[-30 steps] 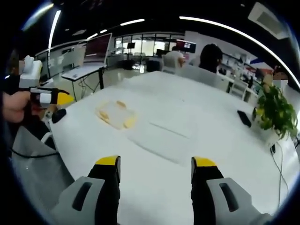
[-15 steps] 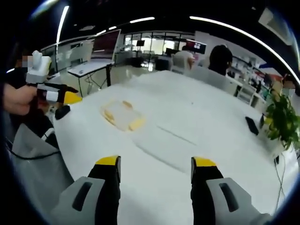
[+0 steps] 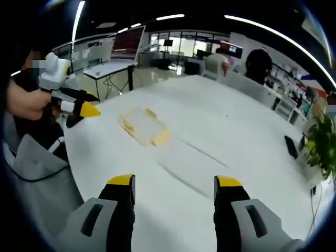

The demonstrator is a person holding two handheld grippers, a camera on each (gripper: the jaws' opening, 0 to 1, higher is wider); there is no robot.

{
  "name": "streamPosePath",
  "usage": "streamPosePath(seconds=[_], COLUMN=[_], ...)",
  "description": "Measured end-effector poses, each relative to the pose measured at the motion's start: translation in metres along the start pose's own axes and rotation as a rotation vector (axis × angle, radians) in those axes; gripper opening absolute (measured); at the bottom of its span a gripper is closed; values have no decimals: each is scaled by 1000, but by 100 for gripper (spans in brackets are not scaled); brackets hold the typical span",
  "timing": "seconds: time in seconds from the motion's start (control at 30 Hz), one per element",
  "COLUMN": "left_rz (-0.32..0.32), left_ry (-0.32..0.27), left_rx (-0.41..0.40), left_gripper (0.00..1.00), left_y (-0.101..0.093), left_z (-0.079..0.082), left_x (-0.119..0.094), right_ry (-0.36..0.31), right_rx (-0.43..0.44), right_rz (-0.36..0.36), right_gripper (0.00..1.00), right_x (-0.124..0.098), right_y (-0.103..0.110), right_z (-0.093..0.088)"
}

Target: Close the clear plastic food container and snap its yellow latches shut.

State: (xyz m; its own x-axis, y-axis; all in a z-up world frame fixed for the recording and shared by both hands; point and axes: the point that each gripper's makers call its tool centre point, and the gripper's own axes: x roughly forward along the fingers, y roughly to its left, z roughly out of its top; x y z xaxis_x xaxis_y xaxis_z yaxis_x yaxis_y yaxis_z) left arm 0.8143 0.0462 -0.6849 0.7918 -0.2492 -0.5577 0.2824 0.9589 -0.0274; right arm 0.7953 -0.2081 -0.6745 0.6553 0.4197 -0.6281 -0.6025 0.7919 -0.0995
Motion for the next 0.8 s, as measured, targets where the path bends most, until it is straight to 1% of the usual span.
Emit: streamPosePath(seconds=[0.1,0.2,0.4,0.63,0.8], left_rz=[-12,-40,-75,-98,-133], left_ry=[16,39,82,102,116], left_rx=[22,45,55,89,124], left_gripper=[51,51,52,53,53], left_y=[1,0,4,11,12], left_z=[-5,-10,-18,-15,-11], left_x=[4,9,18,25,33], right_ry=[2,5,22,36,42], right_rx=[-4,-9,-52,-99,-139], right_rz=[12,30,81,132,170], right_gripper=[57,57,57,58,58], right_x=[5,10,22,34,44], right_y=[1,4,10,20,26], right_z=[4,8,12,16,19])
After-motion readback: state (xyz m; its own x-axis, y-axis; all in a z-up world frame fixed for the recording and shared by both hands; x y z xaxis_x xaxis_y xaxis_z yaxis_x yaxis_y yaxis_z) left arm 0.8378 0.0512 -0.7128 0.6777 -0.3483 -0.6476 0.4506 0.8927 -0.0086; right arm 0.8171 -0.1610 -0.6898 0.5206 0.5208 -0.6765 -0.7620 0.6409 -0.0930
